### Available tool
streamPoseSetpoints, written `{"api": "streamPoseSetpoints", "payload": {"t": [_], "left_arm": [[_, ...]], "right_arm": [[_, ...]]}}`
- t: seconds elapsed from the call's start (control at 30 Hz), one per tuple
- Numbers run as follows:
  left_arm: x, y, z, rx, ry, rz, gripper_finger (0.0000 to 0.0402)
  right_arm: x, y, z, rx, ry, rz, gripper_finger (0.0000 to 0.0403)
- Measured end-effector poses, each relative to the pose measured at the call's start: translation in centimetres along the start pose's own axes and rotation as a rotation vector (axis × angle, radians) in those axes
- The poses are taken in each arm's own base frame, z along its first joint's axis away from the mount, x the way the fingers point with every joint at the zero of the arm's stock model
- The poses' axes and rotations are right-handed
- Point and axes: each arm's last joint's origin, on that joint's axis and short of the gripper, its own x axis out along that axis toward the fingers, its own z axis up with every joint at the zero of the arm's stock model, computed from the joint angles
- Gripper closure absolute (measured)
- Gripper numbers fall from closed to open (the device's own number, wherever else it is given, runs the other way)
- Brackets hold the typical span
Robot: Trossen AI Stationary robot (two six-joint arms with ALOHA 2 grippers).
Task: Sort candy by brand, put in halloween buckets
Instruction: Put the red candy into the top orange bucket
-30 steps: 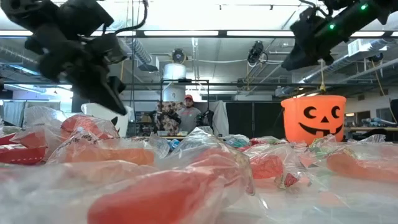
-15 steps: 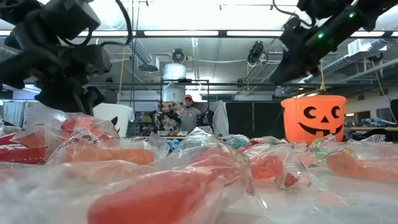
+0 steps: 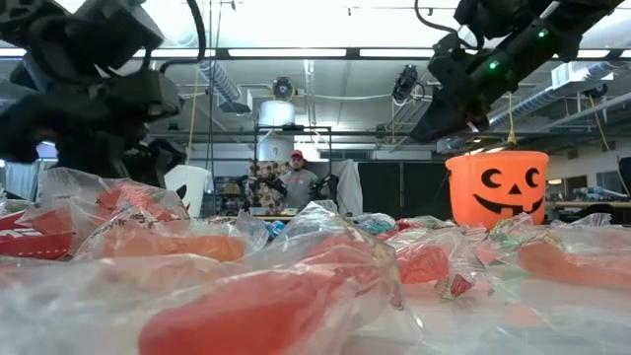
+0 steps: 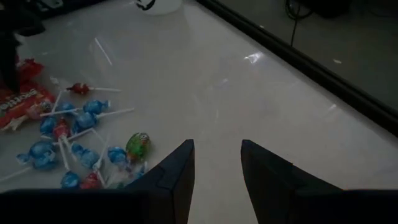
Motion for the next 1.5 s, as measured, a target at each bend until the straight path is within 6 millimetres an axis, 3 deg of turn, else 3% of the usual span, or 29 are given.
{"api": "streamPoseSetpoints", "payload": {"t": [0.1,0.2,0.3,0.47,0.53,0.83,1.03,1.5], "left_arm": [[0.9,0.0,-0.2,0.002,0.023,0.018,0.0178],[1.4,0.0,-0.3,0.004,0.035,0.041,0.0184],[1.5,0.1,-0.3,0.002,0.029,0.052,0.0235],[1.3,0.7,0.9,-0.026,-0.095,0.062,0.0369],[1.2,1.2,1.8,-0.04,-0.186,0.074,0.0389],[-0.2,2.4,5.4,-0.067,-0.573,0.057,0.0389],[-0.3,3.0,5.7,-0.098,-0.604,0.022,0.0394],[-0.5,3.1,5.9,-0.133,-0.636,-0.009,0.0394]], "right_arm": [[-0.2,0.3,0.1,-0.003,-0.016,0.016,0.026],[-0.2,0.5,0.0,-0.01,-0.016,0.026,0.026],[-0.3,0.7,0.0,-0.012,-0.011,0.047,0.026],[0.1,1.9,-0.2,-0.021,0.024,0.233,0.026],[0.6,2.7,-0.3,-0.05,0.019,0.313,0.026],[2.9,7.2,-1.5,-0.394,-0.156,0.452,0.0259],[4.6,9.2,-0.7,-0.402,-0.332,0.51,0.0255],[8.6,12.8,1.5,-0.535,-0.269,0.573,0.0262]]}}
